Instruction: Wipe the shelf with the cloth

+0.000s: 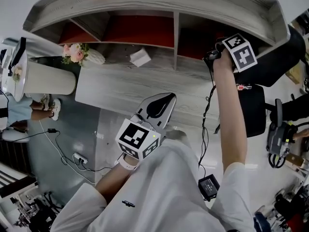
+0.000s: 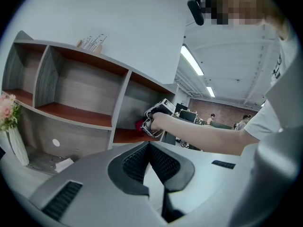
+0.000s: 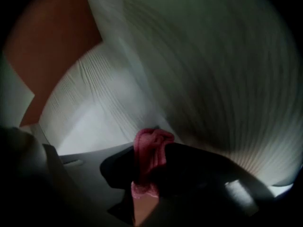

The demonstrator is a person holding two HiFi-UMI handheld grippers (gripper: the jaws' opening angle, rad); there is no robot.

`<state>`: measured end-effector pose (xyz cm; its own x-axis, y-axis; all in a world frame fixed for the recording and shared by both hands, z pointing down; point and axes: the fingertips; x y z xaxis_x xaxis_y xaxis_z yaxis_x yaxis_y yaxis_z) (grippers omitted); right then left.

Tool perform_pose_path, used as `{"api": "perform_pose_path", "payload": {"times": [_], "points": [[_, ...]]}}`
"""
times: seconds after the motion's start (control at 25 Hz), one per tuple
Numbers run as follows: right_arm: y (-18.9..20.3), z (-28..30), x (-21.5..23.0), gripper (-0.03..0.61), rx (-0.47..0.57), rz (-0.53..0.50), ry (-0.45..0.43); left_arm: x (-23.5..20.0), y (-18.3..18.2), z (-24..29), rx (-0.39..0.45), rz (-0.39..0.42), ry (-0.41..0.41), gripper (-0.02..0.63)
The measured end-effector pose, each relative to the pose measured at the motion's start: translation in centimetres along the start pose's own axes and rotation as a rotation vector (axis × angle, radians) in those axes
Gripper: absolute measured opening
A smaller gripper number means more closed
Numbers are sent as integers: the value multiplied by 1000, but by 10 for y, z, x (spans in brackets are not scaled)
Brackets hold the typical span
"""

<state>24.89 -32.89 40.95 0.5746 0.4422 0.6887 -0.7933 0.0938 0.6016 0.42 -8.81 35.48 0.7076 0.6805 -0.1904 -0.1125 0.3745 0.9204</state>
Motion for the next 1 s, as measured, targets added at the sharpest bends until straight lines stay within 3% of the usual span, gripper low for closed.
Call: {"api": "perform_pose_path", "payload": {"times": [0.24, 0.4, 0.64, 0.8, 1.0], "points": [[-35, -17, -27, 103, 199, -40, -92, -7, 2, -9, 4, -8, -27, 2], [-33, -22, -45, 103, 213, -76, -178, -10, 4, -16, 7, -14, -41, 2], [12, -20, -87, 103, 58, -125, -415, -8, 7, -17, 3, -19, -37, 2], [42, -22, -115, 103, -46, -210, -528, -3, 5, -17, 11, -14, -35, 2], [71, -30, -159, 103, -169, -248, -703, -8, 1, -24, 20, -16, -59, 2]]}}
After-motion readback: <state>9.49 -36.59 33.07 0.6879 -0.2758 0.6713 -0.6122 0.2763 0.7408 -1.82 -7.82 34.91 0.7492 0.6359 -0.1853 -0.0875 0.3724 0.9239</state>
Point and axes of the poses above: the fingertips, and each gripper's own axes: z forward along the fingers, x to its right, y out of its underside, and after that the axes turned 6 degrees about z, right-handed
